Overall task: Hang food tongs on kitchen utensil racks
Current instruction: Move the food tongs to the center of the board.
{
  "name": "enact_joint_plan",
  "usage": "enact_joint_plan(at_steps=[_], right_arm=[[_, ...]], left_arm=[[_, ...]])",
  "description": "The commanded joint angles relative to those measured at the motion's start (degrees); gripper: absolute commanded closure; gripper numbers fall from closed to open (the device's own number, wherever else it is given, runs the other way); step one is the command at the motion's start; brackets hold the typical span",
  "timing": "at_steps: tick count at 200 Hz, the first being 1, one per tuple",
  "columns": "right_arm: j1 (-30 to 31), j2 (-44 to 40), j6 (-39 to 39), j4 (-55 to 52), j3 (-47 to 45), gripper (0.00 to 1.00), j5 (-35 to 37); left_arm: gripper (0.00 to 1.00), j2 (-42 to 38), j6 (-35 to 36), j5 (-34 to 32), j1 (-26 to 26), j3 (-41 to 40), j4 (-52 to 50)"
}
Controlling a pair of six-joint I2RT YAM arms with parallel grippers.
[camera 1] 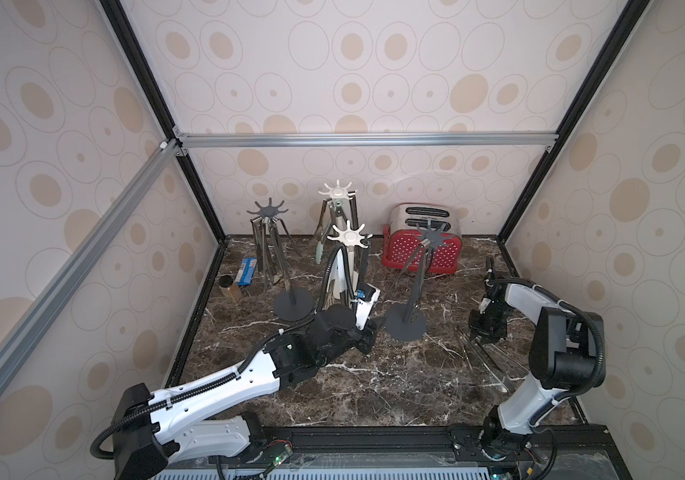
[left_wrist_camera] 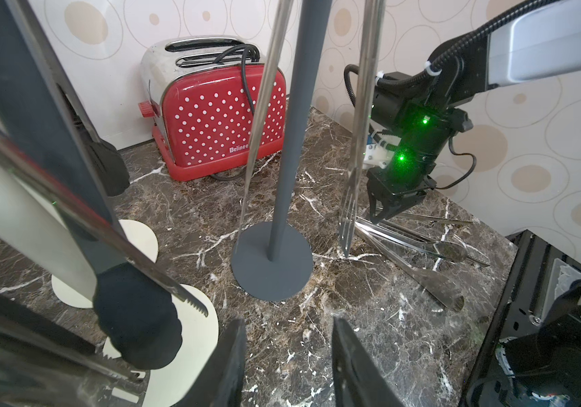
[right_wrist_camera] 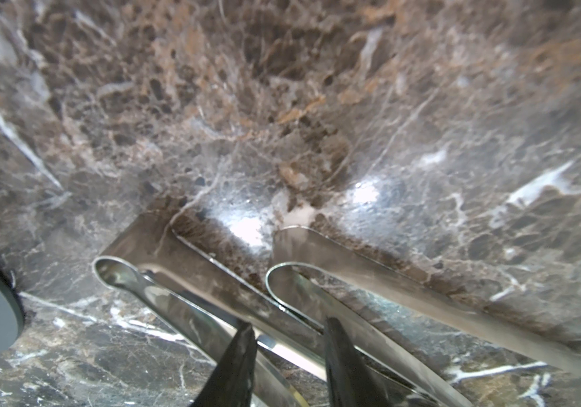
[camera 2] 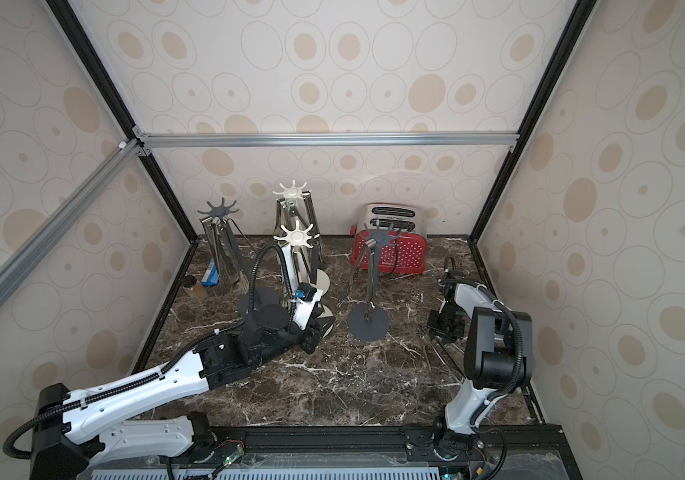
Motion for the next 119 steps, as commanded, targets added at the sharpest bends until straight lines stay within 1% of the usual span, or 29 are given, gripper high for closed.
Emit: enact_joint_plan(at_steps=[1,48,91,119], right_arm=[[0.6,-1.5,-0.3,-0.8,-0.8,0.64,0.3],[0.6,1.3,0.7,1.4,0.7,0.65,0.5],[0.6,2.2,1.4,2.1,2.4,0.70,0.9],[0.6,3.5,1.8,3.1,2.2,0.71,0.6]], left_arm=[[0.60,0.4,-0.7,0.6,0.0,1.3,1.2],[0.60,1.0,-1.0,0.6,-0.1,1.3,1.0],[0.59,1.6,-0.6,0.1,-0.1,2.0,0.8],[0.59,2.7,-0.4,0.3,-0.1,2.6,0.7]])
